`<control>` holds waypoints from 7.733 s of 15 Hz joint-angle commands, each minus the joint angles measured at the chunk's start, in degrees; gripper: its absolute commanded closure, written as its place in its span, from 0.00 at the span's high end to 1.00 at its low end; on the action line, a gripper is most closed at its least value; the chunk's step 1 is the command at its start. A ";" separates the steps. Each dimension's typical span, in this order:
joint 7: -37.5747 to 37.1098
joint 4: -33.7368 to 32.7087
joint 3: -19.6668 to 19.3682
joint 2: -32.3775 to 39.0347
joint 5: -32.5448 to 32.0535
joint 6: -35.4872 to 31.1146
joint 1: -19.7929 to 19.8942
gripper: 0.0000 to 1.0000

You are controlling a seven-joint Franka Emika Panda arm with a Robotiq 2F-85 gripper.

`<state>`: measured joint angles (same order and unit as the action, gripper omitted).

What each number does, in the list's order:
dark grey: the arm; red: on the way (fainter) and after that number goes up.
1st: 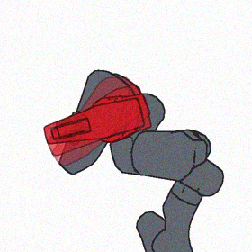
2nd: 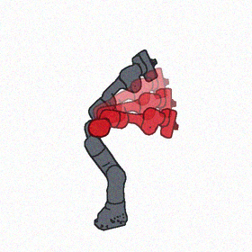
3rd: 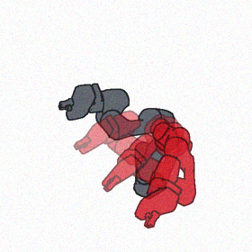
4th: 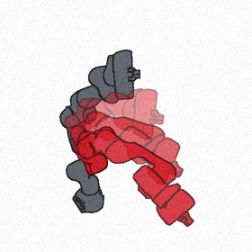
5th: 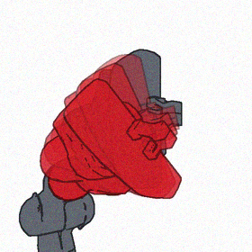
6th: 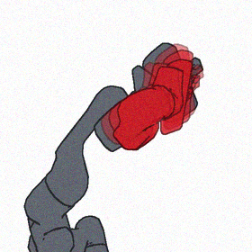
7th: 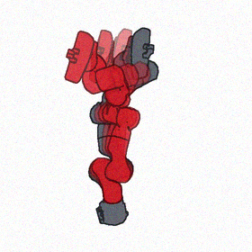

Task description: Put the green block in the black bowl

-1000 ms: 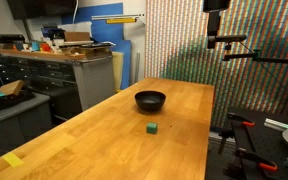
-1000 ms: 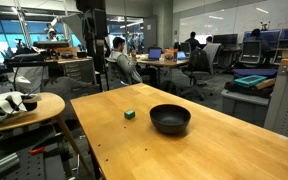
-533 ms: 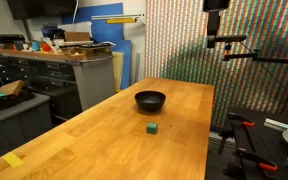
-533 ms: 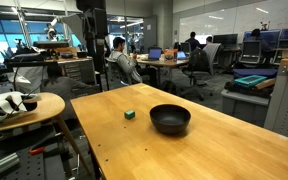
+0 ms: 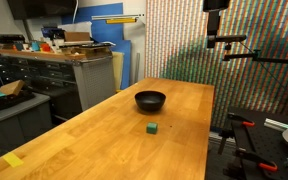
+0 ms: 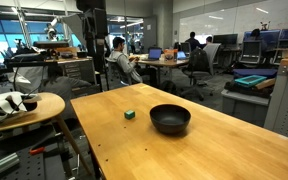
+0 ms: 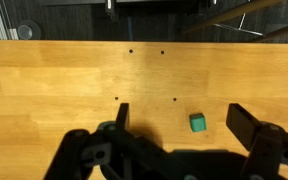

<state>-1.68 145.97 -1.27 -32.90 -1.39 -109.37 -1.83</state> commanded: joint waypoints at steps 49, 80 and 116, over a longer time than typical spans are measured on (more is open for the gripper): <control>-1.44 -15.00 7.79 50.84 -5.44 -39.52 -6.86 1.00; 0.18 -20.71 6.13 61.45 -3.05 -42.94 -5.66 0.18; -14.62 -34.94 -6.15 60.88 -5.64 -36.26 -3.67 0.18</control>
<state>-12.63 114.78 -6.61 24.67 -6.56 -146.27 -5.88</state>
